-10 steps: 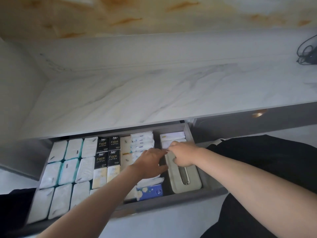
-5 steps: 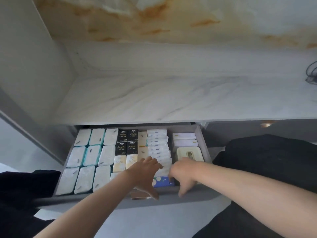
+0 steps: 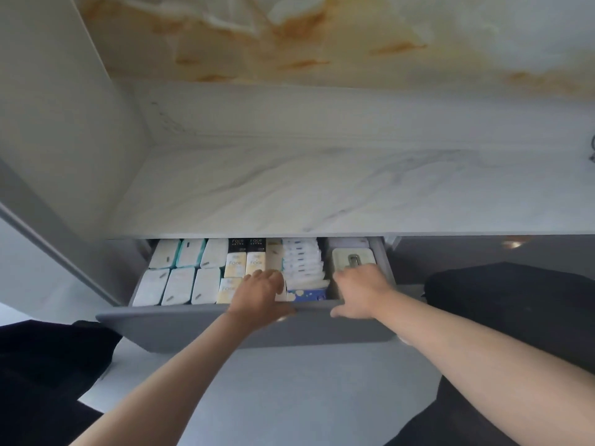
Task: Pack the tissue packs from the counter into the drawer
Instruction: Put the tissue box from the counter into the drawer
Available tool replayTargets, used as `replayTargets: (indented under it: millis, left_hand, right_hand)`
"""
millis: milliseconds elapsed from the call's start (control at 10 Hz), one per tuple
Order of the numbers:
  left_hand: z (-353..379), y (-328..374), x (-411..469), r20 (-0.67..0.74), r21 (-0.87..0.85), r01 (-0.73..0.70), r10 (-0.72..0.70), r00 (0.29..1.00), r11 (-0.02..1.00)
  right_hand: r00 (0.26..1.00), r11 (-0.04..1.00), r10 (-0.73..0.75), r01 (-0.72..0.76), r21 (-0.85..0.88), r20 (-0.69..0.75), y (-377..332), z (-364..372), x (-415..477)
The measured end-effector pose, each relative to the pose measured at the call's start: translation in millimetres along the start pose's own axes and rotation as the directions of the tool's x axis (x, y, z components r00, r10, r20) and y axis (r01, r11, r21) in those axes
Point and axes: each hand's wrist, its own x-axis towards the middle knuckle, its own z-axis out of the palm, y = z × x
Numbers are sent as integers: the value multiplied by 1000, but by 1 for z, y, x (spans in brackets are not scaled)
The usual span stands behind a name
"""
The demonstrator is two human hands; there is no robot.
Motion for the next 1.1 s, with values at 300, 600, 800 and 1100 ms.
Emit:
replayTargets:
  millis: [300,600,800,1100]
  left_hand:
    - [-28,-35,26,434,-401,701,-552,712,589]
    - [-35,-69,58,645,-753,628,-406,647,-196]
    - [-32,-76,81,596,-802,551,-363,716,-230]
    - [-34,-76,89,554,-816,572,-401,730,-86]
  right_hand:
    - [754,360,352,-657,663,555,1,7,32]
    - [729,-492,104,-554,672,677,27,-4,78]
    - [754,-577,171,-445,685,634,34,-6,100]
    - [774,-489,188,-460,741,605,30,-10,100]
